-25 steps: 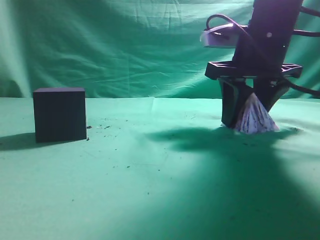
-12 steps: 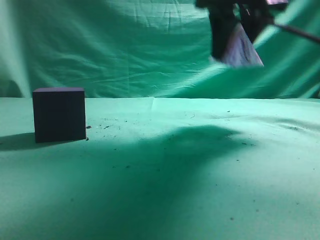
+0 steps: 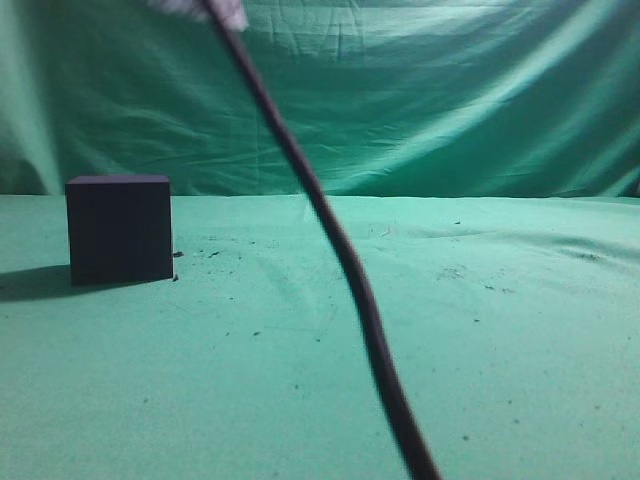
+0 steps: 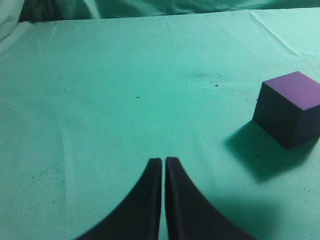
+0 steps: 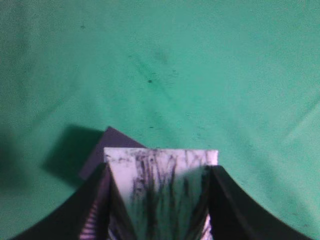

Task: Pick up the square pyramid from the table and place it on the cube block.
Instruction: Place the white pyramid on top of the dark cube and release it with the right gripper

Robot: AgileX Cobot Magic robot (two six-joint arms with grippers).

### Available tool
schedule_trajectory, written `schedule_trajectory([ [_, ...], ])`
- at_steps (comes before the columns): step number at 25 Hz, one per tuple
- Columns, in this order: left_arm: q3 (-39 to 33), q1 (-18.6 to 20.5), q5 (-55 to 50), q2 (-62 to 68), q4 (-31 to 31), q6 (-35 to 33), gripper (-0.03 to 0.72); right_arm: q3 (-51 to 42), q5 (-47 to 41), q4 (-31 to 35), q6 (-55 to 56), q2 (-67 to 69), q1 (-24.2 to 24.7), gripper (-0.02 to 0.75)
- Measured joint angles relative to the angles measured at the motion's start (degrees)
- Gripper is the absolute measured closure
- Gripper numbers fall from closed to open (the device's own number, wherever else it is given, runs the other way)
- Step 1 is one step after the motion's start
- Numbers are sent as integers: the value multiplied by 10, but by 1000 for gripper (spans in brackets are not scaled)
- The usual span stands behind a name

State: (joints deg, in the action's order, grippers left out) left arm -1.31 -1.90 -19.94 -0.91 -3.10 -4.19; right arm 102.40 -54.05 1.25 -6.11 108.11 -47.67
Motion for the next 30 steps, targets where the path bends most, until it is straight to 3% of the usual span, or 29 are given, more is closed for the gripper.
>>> schedule_trajectory([
  [4,0,0,0,0,0,0,688,0,5,1,0,52,-34,382],
  [20,0,0,0,0,0,0,688,0,50,20,0,128,-36,382],
  [22,0,0,0,0,0,0,688,9,77,20,-1,125,-36,554],
  [24,0,0,0,0,0,0,688,9,94,22,-1,123,-36,617],
  [26,0,0,0,0,0,0,688,8,98,22,-5,129,-36,599],
  [30,0,0,0,0,0,0,688,10,81,22,-10,130,-36,316],
])
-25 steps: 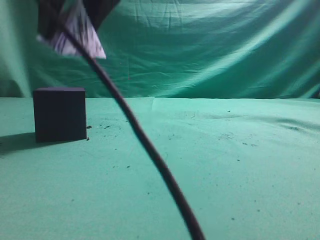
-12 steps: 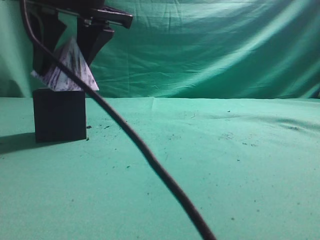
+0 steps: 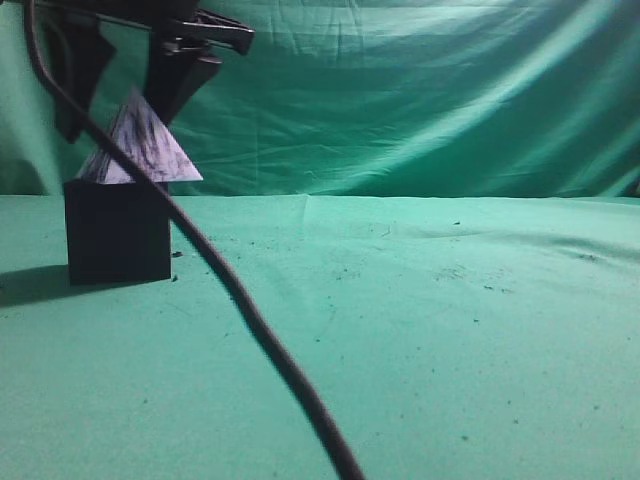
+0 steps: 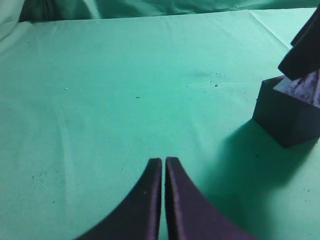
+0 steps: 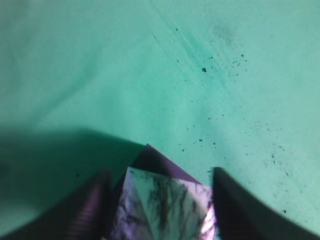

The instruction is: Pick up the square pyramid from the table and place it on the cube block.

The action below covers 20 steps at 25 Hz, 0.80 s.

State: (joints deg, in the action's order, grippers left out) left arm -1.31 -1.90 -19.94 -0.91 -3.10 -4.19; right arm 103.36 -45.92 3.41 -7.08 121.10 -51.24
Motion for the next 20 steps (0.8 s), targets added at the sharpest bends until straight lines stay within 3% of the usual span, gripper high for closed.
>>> schedule_trajectory([
  [3,0,0,0,0,0,0,688,26,-34,0,-2,-9,0,155],
  [7,0,0,0,0,0,0,688,90,-84,0,-2,-34,0,150],
  [14,0,0,0,0,0,0,688,210,-235,-2,-2,-69,0,655],
  [16,0,0,0,0,0,0,688,237,-254,-2,-1,-80,0,738],
  [20,0,0,0,0,0,0,688,249,-265,-2,29,-115,0,738],
])
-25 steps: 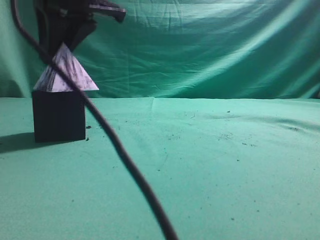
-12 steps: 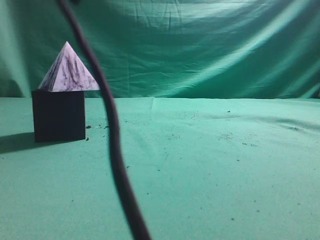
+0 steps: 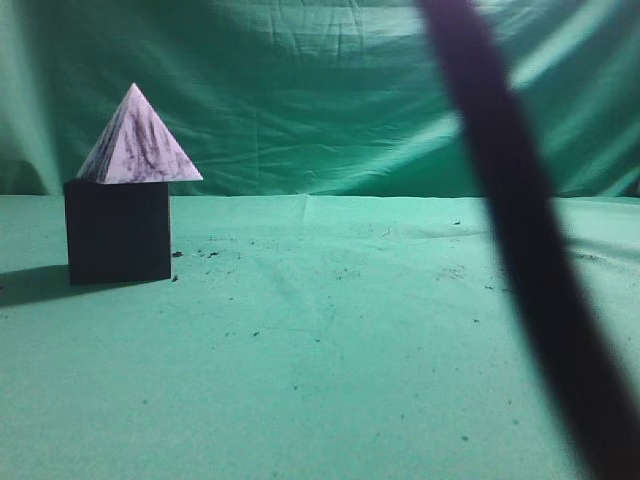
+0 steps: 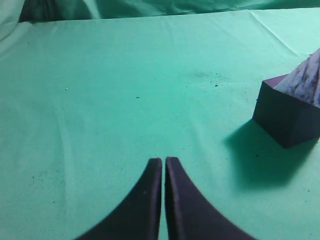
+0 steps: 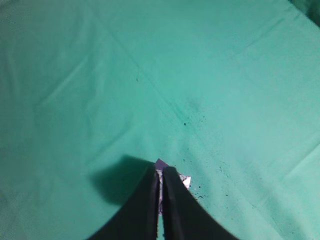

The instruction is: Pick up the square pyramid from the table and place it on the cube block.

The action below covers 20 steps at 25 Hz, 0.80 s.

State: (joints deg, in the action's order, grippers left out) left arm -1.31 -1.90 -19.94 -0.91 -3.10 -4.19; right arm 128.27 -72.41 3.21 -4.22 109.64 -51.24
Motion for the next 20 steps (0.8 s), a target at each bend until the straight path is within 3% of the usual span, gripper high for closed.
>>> schedule_trajectory([
  [7,0,0,0,0,0,0,688,-59,-4,-13,24,-133,0,738],
  [20,0,0,0,0,0,0,688,-432,20,-22,59,-450,0,738],
])
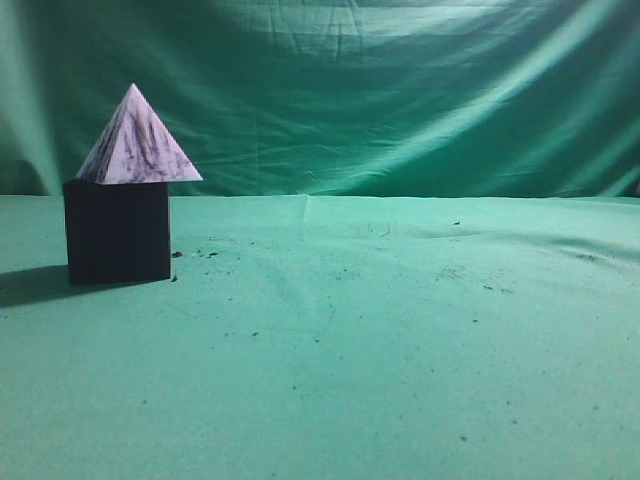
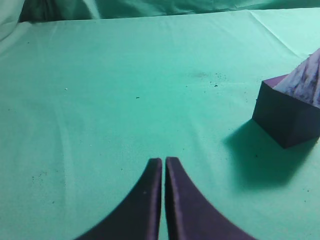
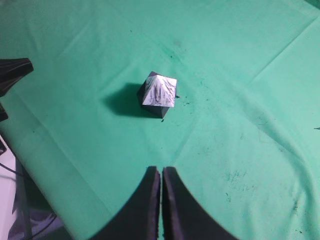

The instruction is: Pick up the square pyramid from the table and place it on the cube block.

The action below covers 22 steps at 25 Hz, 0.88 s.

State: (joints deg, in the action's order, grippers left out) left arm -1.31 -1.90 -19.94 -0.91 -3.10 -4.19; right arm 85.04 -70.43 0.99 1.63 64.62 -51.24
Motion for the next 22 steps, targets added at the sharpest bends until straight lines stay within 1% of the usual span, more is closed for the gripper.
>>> schedule_trajectory([
  [4,0,0,0,0,0,0,688,-111,72,0,5,-108,0,738],
  [6,0,0,0,0,0,0,688,-155,87,2,9,-157,0,738],
  [8,0,0,0,0,0,0,688,-182,85,2,11,-203,0,738],
  [13,0,0,0,0,0,0,688,-220,47,5,9,-271,0,738],
  [16,0,0,0,0,0,0,688,-259,57,-2,-9,-306,0,738],
  [17,0,0,0,0,0,0,688,-276,69,-6,-11,-322,0,738],
  [19,0,0,0,0,0,0,688,-325,120,-15,-14,-362,11,738],
  [22,0,0,0,0,0,0,688,-413,228,-26,-16,-425,60,738],
])
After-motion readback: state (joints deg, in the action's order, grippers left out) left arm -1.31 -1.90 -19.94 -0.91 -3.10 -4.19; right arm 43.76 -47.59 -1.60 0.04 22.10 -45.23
